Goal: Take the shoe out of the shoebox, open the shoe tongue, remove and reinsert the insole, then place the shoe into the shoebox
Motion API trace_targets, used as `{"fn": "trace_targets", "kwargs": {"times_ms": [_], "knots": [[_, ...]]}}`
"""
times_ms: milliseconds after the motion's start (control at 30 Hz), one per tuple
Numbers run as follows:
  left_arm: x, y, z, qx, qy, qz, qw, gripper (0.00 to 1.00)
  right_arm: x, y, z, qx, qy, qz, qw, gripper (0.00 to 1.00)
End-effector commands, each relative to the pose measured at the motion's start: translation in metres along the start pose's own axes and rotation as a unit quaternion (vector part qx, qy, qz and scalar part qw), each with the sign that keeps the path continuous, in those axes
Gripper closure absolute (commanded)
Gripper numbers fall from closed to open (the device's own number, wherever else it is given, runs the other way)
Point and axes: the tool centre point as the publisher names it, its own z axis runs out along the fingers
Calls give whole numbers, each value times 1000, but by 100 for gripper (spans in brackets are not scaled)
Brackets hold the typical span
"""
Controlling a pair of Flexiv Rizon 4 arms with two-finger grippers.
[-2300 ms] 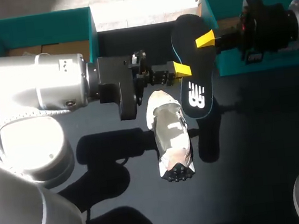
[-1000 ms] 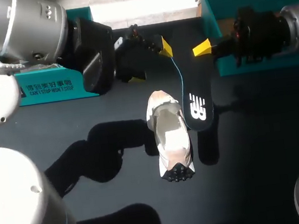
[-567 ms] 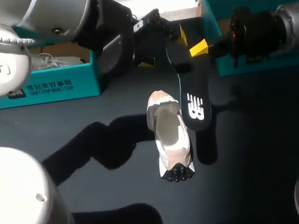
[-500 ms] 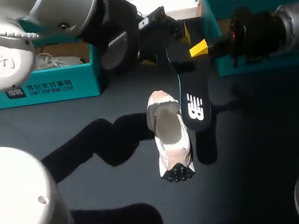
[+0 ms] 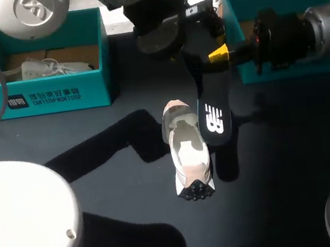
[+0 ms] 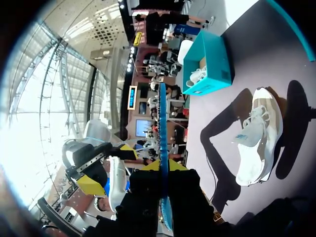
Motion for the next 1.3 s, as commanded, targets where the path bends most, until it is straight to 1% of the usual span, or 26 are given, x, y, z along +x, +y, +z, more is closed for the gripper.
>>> {"fn": "trace_targets", "kwargs": {"times_ms": [33,333,600,667,733,800,833,867,900,1000,1100,1200,1233,1300], "knots": [[-4,3,1,-5,171,-13,985,0,1,2,4,2,0,0,1000,100],[0,6,2,-6,164,-29,986,0,3,1,5,9,-2,2,1000,100],[2,7,-6,-1,139,-43,989,0,4,1,3,9,-5,3,1000,100],[5,7,-9,1,124,-51,991,0,4,1,3,10,-4,3,1000,100],[10,8,-13,-7,80,-68,994,0,4,0,2,10,-1,3,1000,100],[16,7,-16,-5,37,-79,996,0,3,0,1,7,3,3,1000,100],[22,7,-18,-6,3,-92,996,0,3,0,0,5,4,3,1000,100],[25,6,-17,-1,-19,-96,995,0,3,0,0,3,8,4,1000,100],[29,4,-18,3,-54,-106,993,0,3,0,0,3,9,4,1000,100],[39,-1,-22,-7,-113,-111,987,0,4,0,-1,2,10,3,1000,100],[44,-6,-26,-16,-139,-111,984,0,5,1,-3,2,11,3,1000,100],[47,-10,-31,-21,-178,-118,977,0,6,2,-4,2,14,2,1000,100],[49,-11,-34,-23,-204,-121,971,0,7,2,-4,1,15,1,1000,100],[53,-9,-37,-30,-232,-130,963,0,8,3,-4,0,16,0,1000,100]]}}
